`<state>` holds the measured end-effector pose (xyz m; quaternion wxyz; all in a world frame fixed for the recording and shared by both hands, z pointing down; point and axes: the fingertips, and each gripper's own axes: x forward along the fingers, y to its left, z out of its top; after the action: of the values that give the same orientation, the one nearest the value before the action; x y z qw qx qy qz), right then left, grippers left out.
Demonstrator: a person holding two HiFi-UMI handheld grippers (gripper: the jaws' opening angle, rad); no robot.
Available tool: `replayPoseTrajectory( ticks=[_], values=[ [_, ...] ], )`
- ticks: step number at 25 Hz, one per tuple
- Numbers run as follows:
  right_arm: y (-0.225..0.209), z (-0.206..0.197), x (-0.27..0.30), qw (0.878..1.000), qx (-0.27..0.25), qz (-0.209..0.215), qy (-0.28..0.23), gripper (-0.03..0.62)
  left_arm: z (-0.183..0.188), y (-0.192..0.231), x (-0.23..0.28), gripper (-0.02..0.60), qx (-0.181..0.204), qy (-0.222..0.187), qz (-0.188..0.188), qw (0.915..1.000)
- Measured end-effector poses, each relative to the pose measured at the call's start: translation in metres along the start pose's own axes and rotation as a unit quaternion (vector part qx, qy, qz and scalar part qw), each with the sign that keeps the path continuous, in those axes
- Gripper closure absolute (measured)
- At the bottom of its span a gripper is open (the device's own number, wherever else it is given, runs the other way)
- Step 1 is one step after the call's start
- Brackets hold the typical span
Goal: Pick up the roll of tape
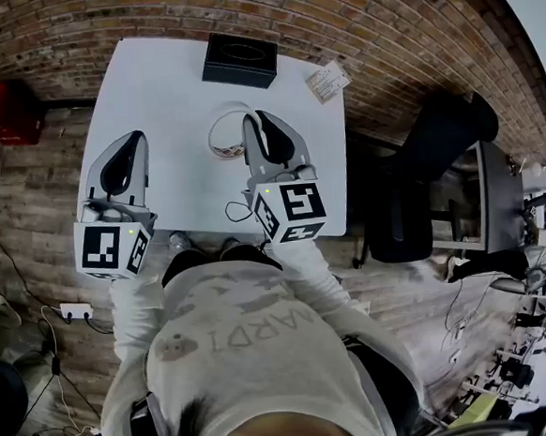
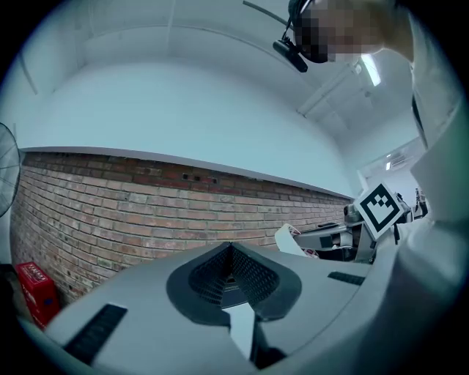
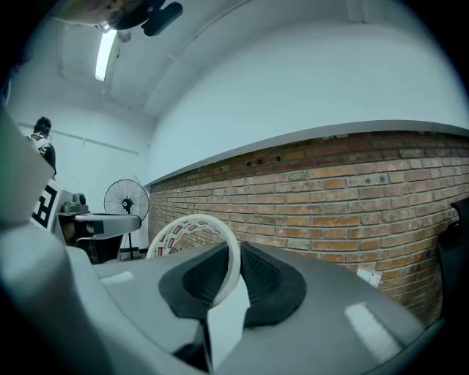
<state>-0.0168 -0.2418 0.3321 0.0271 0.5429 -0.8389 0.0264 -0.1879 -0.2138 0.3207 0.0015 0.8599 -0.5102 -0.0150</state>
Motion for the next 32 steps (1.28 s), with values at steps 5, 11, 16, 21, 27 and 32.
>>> replayPoseTrajectory(
  ticks=[5,11,16,21,27,32],
  values=[
    [-0.004,0.011,-0.014,1.0,-0.008,0.008,-0.018,0.531,0.004,-0.01,-0.005,0.575,0.001,-0.007,0.011,0.9999],
    [-0.006,0.023,-0.029,0.999,-0.017,0.015,-0.041,0.531,0.012,-0.019,-0.011,0.575,0.009,-0.012,0.018,0.9997],
    [-0.009,0.03,-0.038,0.998,-0.018,0.022,-0.058,0.531,0.018,-0.028,-0.014,0.575,0.013,-0.016,0.026,0.9995],
    [-0.011,0.032,-0.044,0.997,-0.019,0.026,-0.065,0.531,0.021,-0.035,-0.018,0.575,0.01,-0.025,0.029,0.9992],
    [-0.011,0.036,-0.046,0.997,-0.016,0.034,-0.07,0.531,0.025,-0.038,-0.022,0.575,0.008,-0.029,0.036,0.9989],
    [-0.009,0.036,-0.047,0.996,-0.016,0.037,-0.074,0.531,0.024,-0.038,-0.024,0.575,0.009,-0.029,0.039,0.9988]
  ],
)
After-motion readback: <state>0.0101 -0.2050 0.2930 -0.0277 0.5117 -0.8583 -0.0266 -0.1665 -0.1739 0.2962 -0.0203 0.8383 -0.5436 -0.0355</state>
